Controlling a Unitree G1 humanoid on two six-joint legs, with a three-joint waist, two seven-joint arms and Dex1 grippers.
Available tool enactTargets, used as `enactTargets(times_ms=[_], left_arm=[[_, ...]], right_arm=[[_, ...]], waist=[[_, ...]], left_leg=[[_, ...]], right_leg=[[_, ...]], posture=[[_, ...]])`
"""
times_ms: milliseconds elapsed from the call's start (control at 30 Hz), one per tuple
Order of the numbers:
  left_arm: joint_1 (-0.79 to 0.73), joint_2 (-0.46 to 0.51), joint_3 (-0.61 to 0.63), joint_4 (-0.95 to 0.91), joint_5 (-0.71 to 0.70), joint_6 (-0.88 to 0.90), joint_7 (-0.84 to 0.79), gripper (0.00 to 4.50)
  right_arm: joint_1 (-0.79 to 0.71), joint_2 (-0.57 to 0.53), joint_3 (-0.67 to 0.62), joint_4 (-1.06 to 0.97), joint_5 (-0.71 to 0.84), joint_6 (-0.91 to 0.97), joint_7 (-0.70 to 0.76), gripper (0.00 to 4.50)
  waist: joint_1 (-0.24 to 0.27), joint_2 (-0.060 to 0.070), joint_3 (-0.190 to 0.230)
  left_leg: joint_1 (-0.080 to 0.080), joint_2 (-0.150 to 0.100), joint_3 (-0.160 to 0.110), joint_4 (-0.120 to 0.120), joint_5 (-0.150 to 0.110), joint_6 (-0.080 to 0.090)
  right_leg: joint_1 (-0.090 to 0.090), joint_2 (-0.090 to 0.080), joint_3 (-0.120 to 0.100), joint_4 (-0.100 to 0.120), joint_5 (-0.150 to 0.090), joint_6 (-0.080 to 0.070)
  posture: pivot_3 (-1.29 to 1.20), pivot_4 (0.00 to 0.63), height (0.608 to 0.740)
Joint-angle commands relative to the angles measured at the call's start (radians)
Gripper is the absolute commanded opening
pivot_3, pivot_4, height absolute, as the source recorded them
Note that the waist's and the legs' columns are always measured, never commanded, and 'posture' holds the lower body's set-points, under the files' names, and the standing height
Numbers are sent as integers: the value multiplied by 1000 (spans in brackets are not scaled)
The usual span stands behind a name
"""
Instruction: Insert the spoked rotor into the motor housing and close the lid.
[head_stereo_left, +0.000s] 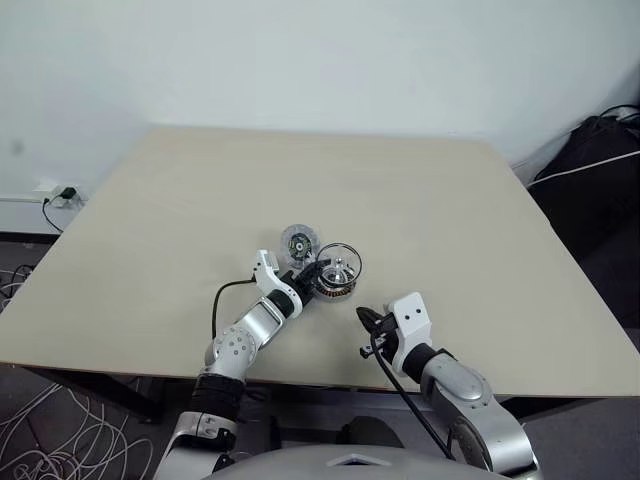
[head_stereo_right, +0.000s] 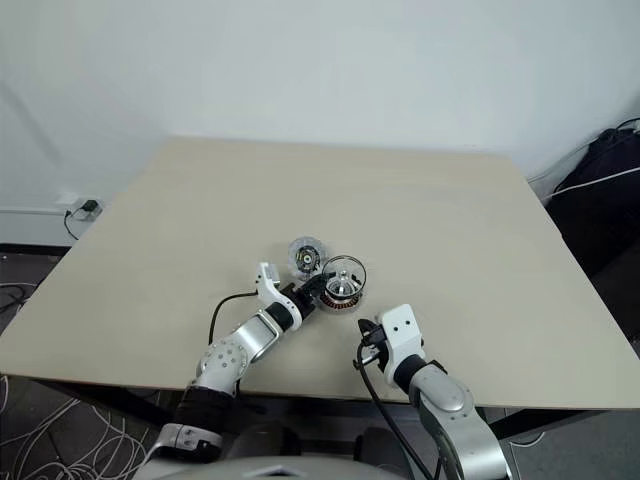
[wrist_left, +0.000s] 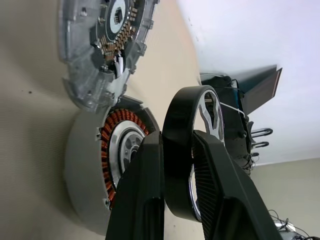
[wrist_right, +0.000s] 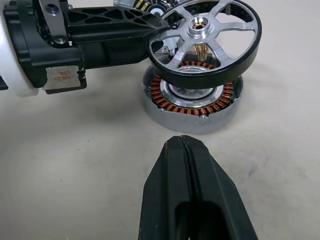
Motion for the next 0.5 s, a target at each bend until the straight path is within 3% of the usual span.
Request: enactTargets(times_ms=[33, 500], left_arm=[[-18, -202, 1, -1, 7, -23, 10, 493], [-11, -191, -7, 23, 26, 19, 69, 493]], right_arm=[[-10, 2, -14, -34, 8, -25, -2, 0], [-13, 5, -11, -40, 8, -21, -9, 0]], waist=[[0, 0, 0], [0, 0, 0]], left_leg=[[0, 0, 0, 0, 0, 0], [0, 0, 0, 0, 0, 0]], right_leg=[[0, 0, 0, 0, 0, 0], [0, 0, 0, 0, 0, 0]], posture=[[0, 0, 740], [0, 0, 740]])
